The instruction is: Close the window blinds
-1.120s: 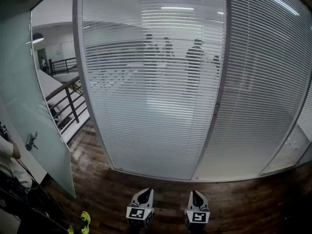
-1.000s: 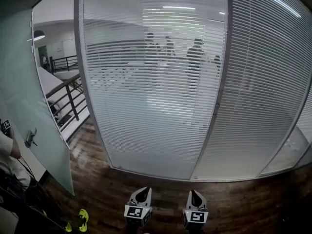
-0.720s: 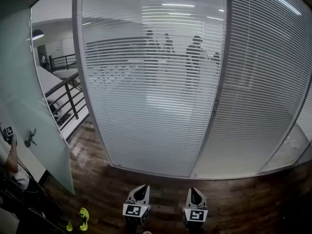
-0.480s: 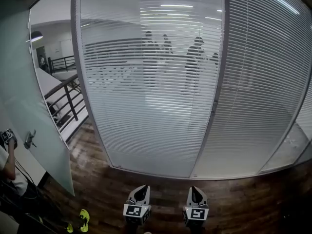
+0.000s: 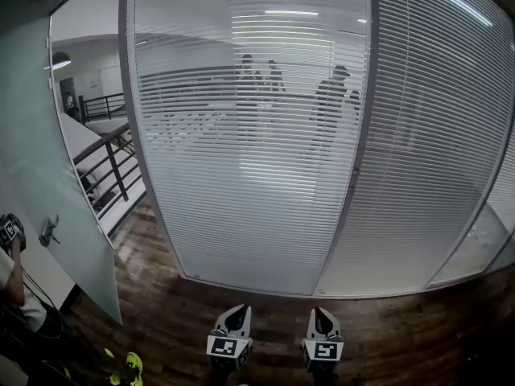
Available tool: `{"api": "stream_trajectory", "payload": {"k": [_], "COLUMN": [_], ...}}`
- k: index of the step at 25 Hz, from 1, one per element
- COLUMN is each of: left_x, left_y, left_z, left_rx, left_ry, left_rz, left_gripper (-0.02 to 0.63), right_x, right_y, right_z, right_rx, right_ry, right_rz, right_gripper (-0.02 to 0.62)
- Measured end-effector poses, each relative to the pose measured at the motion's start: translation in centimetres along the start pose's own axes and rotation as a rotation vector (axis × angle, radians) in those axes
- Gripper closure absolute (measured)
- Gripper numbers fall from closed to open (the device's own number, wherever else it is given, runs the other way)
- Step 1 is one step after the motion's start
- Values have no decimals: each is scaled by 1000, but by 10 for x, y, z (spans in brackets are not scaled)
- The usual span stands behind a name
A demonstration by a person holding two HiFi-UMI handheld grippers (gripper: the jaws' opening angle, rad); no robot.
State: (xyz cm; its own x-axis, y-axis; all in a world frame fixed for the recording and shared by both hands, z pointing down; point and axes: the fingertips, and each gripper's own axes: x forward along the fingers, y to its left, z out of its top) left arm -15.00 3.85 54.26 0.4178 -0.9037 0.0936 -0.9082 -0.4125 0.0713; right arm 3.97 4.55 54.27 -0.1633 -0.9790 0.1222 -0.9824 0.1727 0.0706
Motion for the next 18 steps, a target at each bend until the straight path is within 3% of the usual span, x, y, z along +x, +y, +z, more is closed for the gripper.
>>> {"api": "stream_trajectory", "payload": {"k": [7,18], "left_x": [3,17], "left_y": [8,31], "left_z": [4,-3], "left_rx": [1,13], "left_ry": [4,17], "left_rz": [12,-33], "left_gripper": [606,606], "right_x": [5,26], "right_y": [4,18], "right_z": [-2,3], "right_rx": [-16,-27], "right_ry": [9,-2], "right_rz": [-15,-37], "right_gripper": [592,592]}}
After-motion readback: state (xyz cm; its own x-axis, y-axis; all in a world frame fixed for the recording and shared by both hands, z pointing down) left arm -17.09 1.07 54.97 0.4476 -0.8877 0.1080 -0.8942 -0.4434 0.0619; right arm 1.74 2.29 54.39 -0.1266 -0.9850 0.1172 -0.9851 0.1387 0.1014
